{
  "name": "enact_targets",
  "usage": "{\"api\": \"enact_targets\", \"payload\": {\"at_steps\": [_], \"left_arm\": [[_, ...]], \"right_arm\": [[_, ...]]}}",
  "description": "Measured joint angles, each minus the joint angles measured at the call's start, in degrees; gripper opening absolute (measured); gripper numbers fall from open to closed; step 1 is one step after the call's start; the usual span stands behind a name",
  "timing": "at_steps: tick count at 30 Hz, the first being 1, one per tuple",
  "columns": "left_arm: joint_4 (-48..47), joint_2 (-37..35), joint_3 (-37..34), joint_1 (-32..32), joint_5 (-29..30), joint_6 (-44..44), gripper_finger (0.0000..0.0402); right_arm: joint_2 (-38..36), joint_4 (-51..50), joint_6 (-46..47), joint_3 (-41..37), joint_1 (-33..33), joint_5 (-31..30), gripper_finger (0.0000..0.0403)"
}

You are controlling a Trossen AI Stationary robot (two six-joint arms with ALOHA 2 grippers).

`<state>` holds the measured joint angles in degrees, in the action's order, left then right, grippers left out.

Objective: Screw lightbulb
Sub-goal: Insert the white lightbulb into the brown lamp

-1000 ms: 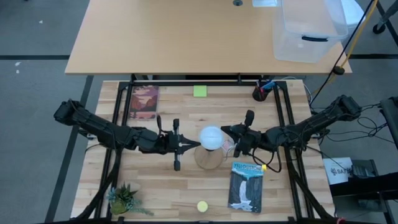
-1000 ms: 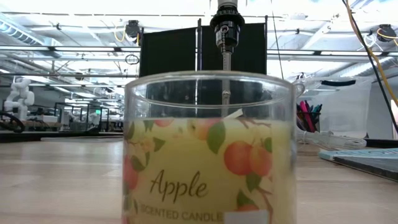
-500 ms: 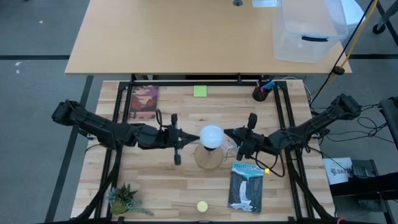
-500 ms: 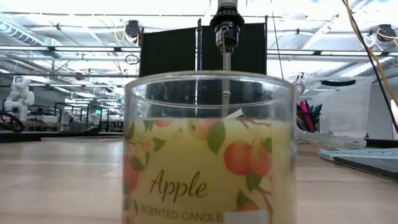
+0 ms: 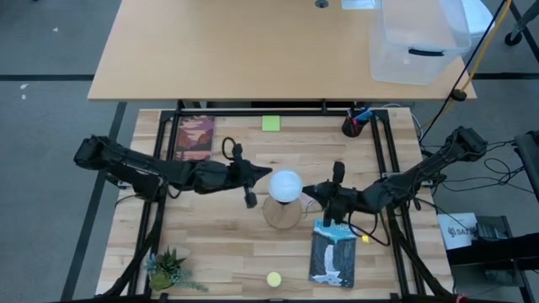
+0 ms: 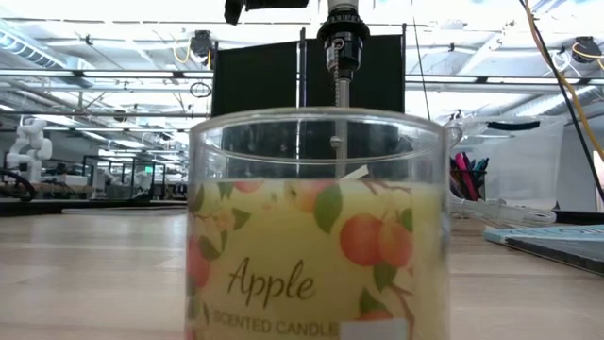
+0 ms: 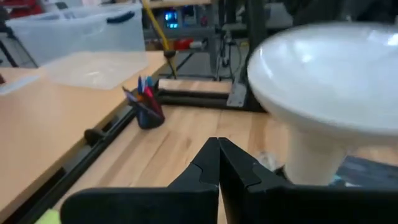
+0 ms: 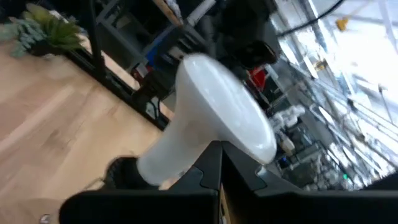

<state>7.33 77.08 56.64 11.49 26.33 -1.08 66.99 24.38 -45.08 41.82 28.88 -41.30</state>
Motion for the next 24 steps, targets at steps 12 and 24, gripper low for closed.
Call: {"api": "enact_targets", "payload": {"at_steps": [12,24], "left_arm": [[5.4,-5.0,0.1,7.1,-1.4,7.7,0.0],[6.7,-1.4,0.0,8.3,-4.5,6.7,0.0]], "right_arm": [[0.0,-3.8,3.4,0.0,-1.5,-2.4,0.0],[-0.1,1.6,-1.1,0.0,-6.2,-1.8,0.0]]}}
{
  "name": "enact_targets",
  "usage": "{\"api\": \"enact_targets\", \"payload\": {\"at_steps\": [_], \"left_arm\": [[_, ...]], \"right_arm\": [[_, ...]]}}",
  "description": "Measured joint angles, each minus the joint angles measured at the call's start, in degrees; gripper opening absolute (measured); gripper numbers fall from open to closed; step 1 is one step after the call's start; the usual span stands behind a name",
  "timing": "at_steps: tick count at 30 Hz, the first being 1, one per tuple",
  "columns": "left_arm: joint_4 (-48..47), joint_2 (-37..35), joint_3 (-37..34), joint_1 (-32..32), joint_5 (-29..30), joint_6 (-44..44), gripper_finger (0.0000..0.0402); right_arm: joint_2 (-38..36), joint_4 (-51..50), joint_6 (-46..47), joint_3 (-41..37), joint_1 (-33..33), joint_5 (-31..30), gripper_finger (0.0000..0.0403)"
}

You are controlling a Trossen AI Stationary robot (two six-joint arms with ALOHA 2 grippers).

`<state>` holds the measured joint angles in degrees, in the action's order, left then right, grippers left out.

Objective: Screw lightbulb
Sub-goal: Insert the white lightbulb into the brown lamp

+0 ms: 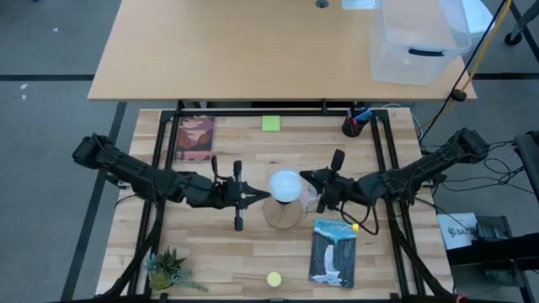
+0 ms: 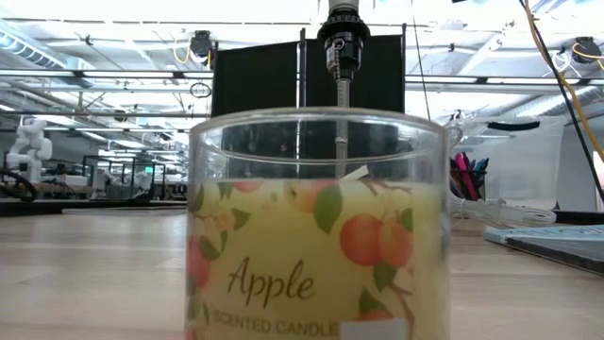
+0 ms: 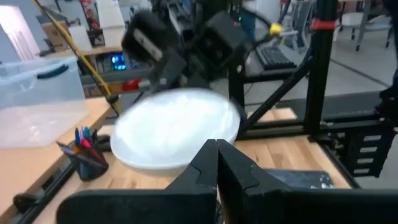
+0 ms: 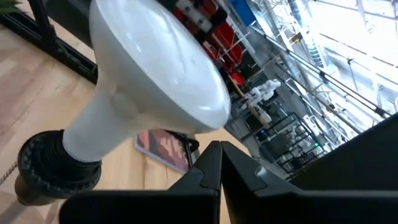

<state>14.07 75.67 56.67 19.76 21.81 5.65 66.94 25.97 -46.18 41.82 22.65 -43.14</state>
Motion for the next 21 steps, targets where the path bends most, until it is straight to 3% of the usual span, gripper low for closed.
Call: {"api": "enact_targets", "payload": {"at_steps": [21], "left_arm": [[-1.3,1.1,0.1,-3.5,-0.8,-2.4,0.0]], "right_arm": [[-0.1,0.2,-1.1,0.0,3.2,-1.8,0.0]]}}
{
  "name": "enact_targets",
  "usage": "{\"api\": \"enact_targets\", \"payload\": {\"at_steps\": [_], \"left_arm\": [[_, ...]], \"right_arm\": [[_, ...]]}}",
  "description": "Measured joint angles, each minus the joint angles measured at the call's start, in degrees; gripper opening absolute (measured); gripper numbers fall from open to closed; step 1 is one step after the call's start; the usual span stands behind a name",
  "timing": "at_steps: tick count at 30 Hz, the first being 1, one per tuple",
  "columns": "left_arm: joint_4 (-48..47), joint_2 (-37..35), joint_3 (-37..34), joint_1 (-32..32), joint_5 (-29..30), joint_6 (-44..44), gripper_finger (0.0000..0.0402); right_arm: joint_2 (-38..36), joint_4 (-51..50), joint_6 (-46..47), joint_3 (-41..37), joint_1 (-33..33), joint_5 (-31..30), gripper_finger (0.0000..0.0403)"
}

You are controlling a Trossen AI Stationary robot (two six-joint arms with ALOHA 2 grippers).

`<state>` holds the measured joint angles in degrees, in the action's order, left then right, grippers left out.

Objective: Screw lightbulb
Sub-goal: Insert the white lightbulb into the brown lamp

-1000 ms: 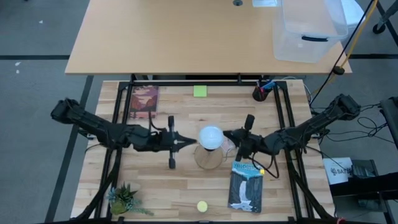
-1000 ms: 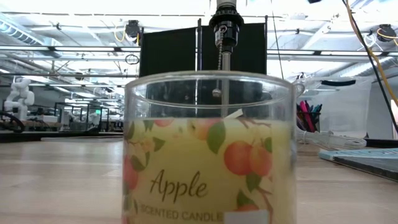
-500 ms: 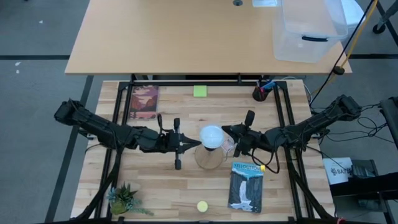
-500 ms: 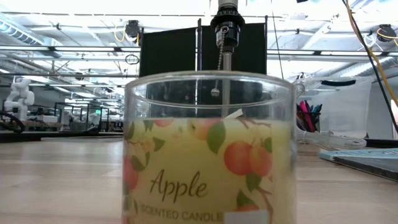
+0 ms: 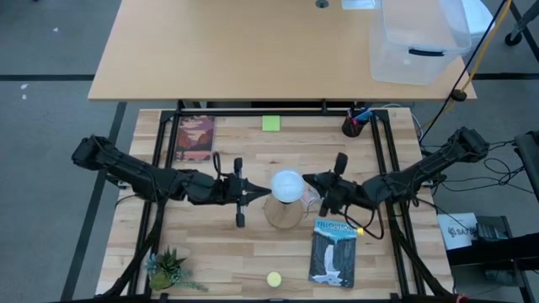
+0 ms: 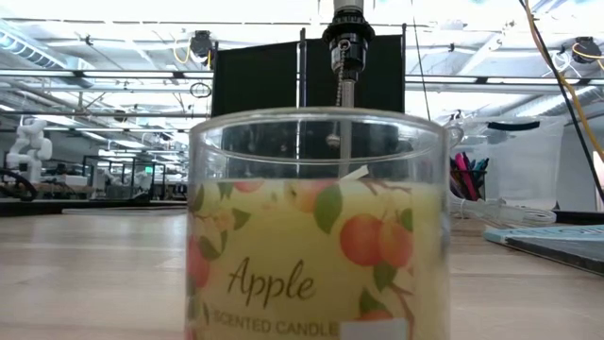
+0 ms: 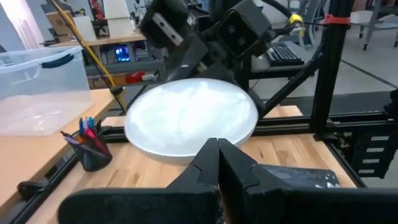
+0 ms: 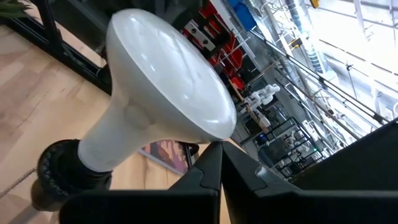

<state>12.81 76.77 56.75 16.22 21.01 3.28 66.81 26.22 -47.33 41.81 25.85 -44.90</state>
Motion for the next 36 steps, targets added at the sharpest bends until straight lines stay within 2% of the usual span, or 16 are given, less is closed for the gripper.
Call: {"api": "enact_targets", "payload": {"at_steps": [6,11,19,26,29,32,36], "left_arm": [[-0.8,0.0,0.0,-1.4,1.3,-0.1,0.0],[-0.4,0.3,0.0,-2.9,4.7,-1.0,0.0],[-3.4,0.3,-0.1,-5.5,4.8,-5.4,0.0],[-2.6,-3.0,0.1,-3.8,4.1,-2.9,0.0],[-1.0,-4.1,0.1,-1.8,3.4,-0.7,0.0],[0.2,-4.2,0.1,0.4,0.6,0.7,0.0],[0.4,-3.5,0.1,2.3,0.4,0.7,0.0]], "right_arm": [[0.0,-0.5,0.3,0.0,1.8,-1.4,0.0],[0.2,-0.9,0.3,0.0,3.4,2.9,0.0],[0.2,-3.1,2.2,0.0,4.4,3.5,0.0],[0.2,-7.2,6.0,0.0,4.2,3.2,0.0],[0.2,-7.2,6.1,0.0,3.3,-0.1,0.0],[0.2,-7.2,6.0,0.0,1.9,-2.0,0.0],[0.2,-6.2,5.4,0.0,-0.4,-1.7,0.0]]}}
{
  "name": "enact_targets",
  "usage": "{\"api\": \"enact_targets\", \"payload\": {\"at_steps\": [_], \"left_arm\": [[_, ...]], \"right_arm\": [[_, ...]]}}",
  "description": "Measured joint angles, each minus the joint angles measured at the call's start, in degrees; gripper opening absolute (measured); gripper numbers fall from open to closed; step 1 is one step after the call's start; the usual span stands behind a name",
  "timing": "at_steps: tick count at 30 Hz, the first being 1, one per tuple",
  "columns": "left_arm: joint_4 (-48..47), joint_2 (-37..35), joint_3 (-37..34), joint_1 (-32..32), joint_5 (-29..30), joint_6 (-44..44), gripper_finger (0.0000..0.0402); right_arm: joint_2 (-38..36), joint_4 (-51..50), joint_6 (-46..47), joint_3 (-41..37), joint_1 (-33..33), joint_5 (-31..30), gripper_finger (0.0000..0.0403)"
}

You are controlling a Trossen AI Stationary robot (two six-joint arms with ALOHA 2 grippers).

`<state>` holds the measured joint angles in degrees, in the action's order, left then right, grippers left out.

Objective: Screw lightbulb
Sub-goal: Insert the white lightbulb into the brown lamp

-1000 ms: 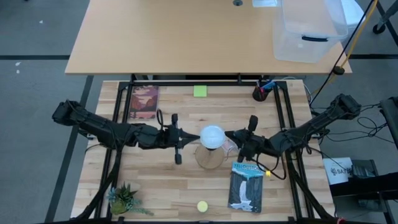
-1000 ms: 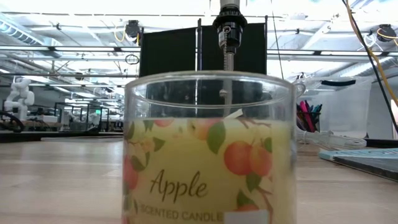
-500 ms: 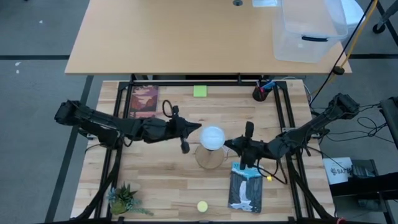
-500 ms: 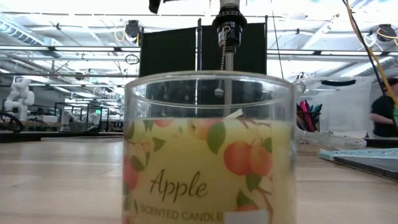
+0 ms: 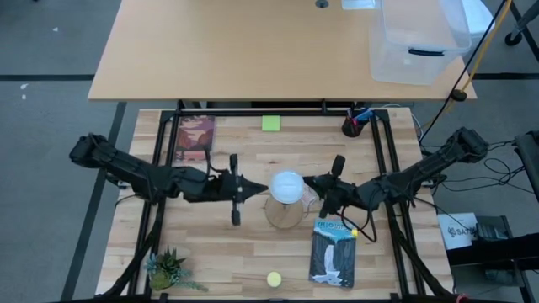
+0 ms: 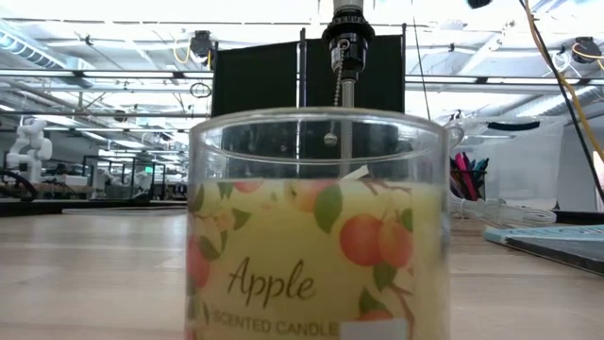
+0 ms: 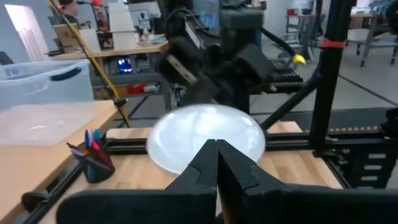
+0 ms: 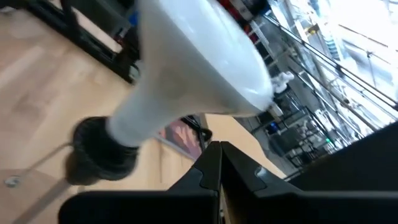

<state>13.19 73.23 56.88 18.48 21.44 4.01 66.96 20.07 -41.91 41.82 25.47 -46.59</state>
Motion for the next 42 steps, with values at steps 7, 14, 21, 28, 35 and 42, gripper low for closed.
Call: {"api": "enact_targets", "payload": {"at_steps": [7,14,21,28,35,42], "left_arm": [[2.0,3.3,0.0,1.0,0.0,-0.6,0.0],[3.4,4.8,0.0,0.6,0.1,-0.8,0.0],[2.5,4.8,0.0,0.5,1.4,-0.9,0.0],[1.3,4.7,0.0,-0.7,2.3,-1.0,0.0],[1.0,4.7,0.0,-3.4,8.2,-3.1,0.0],[0.5,4.8,0.0,-6.0,8.6,-6.5,0.0]], "right_arm": [[0.0,6.0,-3.3,0.0,-2.6,0.4,0.0],[0.0,6.6,-4.4,0.0,-2.6,2.6,0.0],[-0.1,6.7,-5.5,0.0,-1.0,2.2,0.0],[-0.2,6.5,-5.8,0.0,1.9,0.1,0.0],[-0.1,5.6,-5.7,0.0,4.6,2.4,0.0],[0.0,4.4,-4.1,-0.1,6.4,3.1,0.0]]}}
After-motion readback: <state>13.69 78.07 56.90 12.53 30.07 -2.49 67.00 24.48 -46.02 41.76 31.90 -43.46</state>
